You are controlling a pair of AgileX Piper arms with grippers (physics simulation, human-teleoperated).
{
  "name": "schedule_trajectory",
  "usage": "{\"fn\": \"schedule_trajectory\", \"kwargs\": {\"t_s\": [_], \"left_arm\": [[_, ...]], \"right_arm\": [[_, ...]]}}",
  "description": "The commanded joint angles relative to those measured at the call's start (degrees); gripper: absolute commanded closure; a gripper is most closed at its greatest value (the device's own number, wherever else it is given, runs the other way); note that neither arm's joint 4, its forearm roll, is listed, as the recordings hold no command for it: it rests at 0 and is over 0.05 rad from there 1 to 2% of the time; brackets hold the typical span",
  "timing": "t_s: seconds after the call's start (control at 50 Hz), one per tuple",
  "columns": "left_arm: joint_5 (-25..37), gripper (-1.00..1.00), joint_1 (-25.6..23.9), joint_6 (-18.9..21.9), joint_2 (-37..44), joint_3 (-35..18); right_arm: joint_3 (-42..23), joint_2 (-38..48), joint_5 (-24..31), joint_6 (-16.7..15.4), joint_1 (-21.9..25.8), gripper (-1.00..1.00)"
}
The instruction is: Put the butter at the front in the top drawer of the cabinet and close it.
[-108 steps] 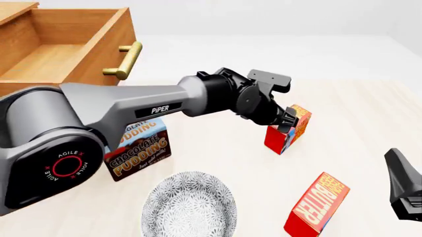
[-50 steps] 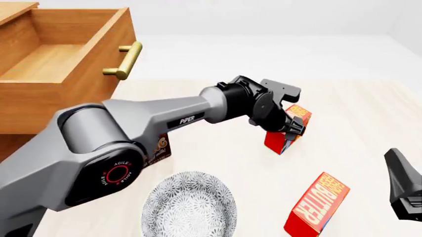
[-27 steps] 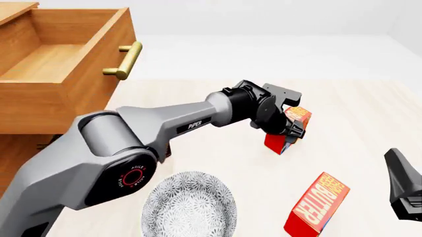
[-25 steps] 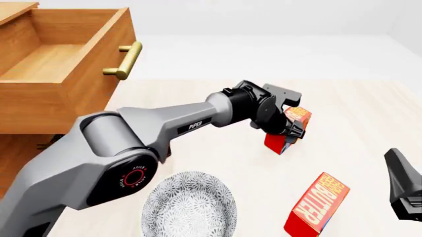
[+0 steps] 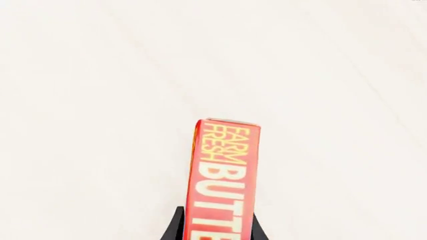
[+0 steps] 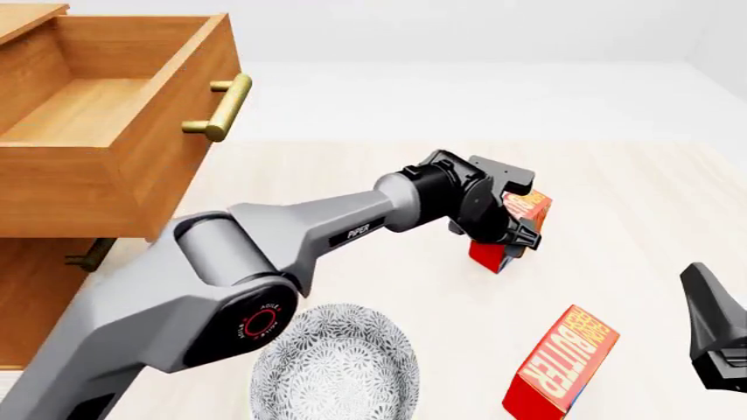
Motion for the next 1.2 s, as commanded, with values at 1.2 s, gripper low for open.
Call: {"fn": "schedule_trajectory", "kwargs": {"t_s": [1.2], "left_arm": [[7.31, 1.00, 6.14, -0.18, -36.07, 21.53]], "right_arm": [[0.07, 0.03, -0.08, 0.05, -0.02, -1.00]]}}
